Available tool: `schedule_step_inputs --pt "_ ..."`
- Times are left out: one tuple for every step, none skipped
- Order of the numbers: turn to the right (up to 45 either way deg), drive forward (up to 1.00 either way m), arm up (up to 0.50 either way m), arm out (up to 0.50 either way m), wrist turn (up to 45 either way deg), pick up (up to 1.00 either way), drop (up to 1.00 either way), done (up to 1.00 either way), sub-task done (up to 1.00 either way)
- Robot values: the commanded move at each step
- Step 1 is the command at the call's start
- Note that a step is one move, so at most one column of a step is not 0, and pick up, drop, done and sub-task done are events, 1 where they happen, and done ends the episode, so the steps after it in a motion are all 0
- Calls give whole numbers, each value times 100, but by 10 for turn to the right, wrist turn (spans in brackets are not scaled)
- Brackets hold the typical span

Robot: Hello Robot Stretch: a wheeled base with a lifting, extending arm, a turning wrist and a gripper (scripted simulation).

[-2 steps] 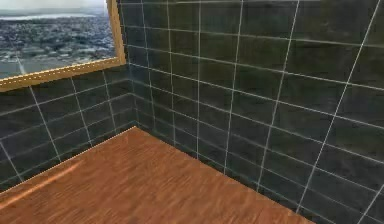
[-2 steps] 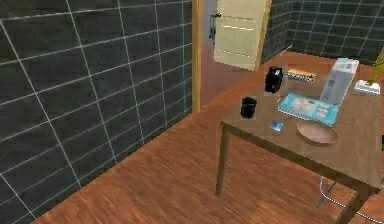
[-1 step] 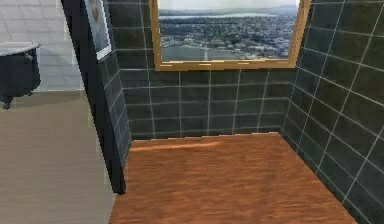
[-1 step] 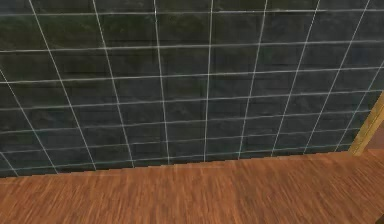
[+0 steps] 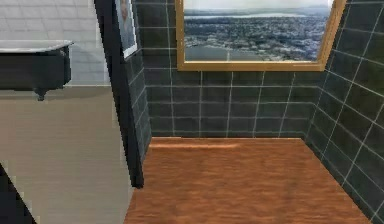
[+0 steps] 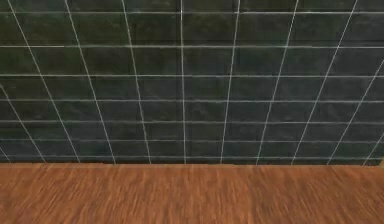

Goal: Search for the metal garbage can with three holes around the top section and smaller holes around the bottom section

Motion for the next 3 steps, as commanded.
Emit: schedule_step_inputs --pt "0 60 0 0 0 0 0 0 0" --pt "0 5 0 0 0 0 0 0 0" --pt "-330 0 0 0 0 0 0 0 0"
